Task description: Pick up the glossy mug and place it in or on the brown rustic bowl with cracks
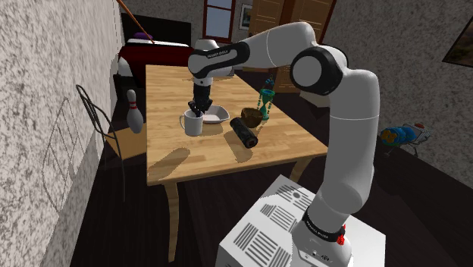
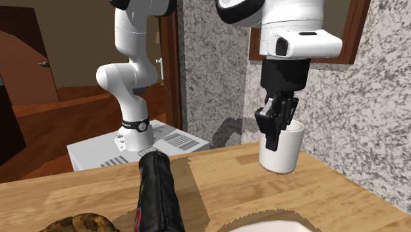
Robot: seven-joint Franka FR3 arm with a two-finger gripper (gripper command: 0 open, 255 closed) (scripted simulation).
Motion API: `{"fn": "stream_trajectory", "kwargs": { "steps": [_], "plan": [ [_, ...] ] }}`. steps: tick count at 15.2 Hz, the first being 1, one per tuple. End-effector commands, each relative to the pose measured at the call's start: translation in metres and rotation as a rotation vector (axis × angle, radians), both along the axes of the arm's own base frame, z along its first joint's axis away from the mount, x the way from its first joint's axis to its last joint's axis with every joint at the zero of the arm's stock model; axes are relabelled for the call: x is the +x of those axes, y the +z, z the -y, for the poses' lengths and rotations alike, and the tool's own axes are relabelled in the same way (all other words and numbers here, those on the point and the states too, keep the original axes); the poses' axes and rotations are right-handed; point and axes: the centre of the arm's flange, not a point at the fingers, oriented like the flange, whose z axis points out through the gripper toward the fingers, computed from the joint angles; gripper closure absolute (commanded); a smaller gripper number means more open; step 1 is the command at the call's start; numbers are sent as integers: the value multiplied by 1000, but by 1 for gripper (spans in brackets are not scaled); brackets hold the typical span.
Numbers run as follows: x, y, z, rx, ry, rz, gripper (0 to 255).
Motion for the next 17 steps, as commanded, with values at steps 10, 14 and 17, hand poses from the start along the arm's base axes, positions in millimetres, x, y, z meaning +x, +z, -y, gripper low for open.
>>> {"fn": "stream_trajectory", "kwargs": {
  "steps": [10, 14, 17],
  "plan": [
    [0, 58, 0, 0, 0, 0, 255],
    [0, 79, 0, 0, 0, 0, 255],
    [0, 95, 0, 0, 0, 0, 255]
  ]
}}
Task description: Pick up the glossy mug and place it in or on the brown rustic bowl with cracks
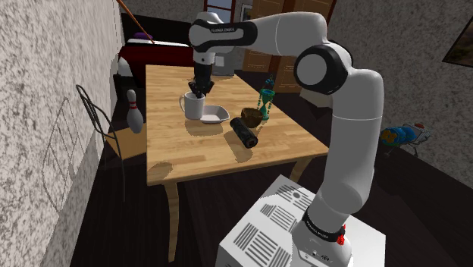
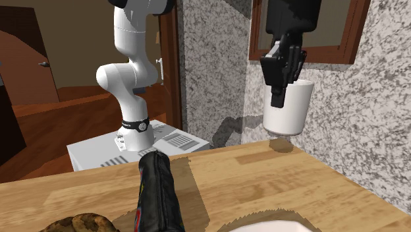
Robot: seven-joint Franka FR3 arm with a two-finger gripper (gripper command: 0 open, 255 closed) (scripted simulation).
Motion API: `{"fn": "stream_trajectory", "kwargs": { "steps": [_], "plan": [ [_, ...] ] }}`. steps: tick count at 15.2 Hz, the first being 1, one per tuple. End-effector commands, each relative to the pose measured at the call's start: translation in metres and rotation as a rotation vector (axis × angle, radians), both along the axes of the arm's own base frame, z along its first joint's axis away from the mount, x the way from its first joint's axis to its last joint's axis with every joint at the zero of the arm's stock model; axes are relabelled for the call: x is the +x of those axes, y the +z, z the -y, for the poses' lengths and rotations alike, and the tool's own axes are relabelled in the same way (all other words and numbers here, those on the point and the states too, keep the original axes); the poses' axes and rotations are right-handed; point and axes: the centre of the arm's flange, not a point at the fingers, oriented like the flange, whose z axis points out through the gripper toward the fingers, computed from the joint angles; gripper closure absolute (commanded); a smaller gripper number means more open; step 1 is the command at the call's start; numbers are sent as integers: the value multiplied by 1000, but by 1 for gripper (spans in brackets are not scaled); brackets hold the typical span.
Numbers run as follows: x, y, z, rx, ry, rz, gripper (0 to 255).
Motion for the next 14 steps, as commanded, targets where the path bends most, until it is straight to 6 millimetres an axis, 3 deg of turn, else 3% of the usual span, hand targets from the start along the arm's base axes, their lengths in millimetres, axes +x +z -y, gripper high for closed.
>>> {"fn": "stream_trajectory", "kwargs": {
  "steps": [1, 4, 14],
  "plan": [
    [0, 10, 0, 0, 0, 0, 255],
    [0, 23, 0, 0, 0, 0, 255],
    [-26, 32, 129, 0, 0, 0, 255]
  ]
}}
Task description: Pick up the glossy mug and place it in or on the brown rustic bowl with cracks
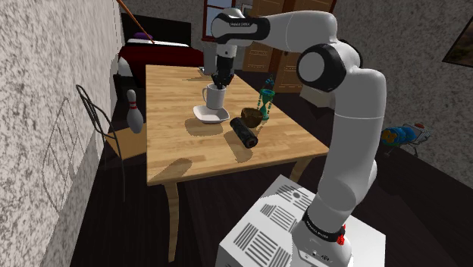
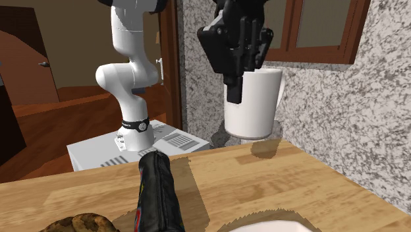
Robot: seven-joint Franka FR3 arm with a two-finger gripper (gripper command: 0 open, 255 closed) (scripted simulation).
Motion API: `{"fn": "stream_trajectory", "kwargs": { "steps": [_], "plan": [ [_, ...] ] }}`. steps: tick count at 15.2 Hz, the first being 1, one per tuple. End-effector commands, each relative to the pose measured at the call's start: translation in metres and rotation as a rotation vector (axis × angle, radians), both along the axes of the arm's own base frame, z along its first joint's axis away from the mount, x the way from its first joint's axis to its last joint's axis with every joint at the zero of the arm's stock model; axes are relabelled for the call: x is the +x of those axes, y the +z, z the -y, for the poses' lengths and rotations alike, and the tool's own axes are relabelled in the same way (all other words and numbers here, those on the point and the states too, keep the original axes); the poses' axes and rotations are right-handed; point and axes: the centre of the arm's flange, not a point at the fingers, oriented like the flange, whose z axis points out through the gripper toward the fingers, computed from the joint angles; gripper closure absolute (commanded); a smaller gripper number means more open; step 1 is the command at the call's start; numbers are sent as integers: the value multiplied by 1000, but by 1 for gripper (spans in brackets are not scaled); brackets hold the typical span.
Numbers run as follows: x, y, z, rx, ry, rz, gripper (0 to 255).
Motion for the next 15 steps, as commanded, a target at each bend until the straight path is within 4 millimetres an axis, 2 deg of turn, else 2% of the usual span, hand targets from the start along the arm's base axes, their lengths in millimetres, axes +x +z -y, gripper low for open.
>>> {"fn": "stream_trajectory", "kwargs": {
  "steps": [1, 15],
  "plan": [
    [-6, 6, 27, 0, 2, 0, 255],
    [-42, 19, 208, 0, 2, 0, 255]
  ]
}}
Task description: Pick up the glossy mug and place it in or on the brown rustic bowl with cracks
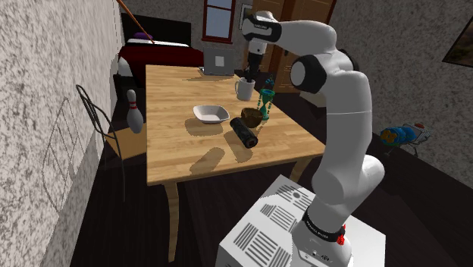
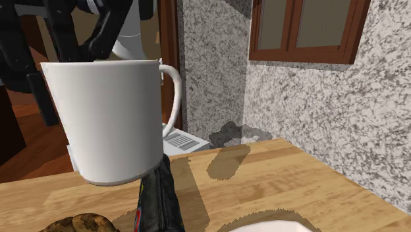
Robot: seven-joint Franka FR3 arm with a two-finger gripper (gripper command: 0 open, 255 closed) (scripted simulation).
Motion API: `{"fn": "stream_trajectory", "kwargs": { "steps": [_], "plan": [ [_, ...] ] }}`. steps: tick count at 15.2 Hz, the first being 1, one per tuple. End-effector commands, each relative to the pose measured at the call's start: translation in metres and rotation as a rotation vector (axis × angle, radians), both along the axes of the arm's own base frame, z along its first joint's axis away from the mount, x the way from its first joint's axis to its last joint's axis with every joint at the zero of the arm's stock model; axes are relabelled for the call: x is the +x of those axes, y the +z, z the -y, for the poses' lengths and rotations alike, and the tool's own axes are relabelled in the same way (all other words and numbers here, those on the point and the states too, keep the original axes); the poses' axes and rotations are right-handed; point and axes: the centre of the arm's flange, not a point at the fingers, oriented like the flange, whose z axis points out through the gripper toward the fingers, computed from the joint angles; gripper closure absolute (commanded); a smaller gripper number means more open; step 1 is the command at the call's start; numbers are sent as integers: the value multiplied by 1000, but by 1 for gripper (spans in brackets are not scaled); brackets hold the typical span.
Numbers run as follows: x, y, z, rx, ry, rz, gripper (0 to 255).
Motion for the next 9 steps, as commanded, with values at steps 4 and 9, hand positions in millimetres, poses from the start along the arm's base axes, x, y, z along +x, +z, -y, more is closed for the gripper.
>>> {"fn": "stream_trajectory", "kwargs": {
  "steps": [4, 9],
  "plan": [
    [-15, 8, 71, 0, 2, 0, 255],
    [-15, -19, 71, 0, 2, 0, 255]
  ]
}}
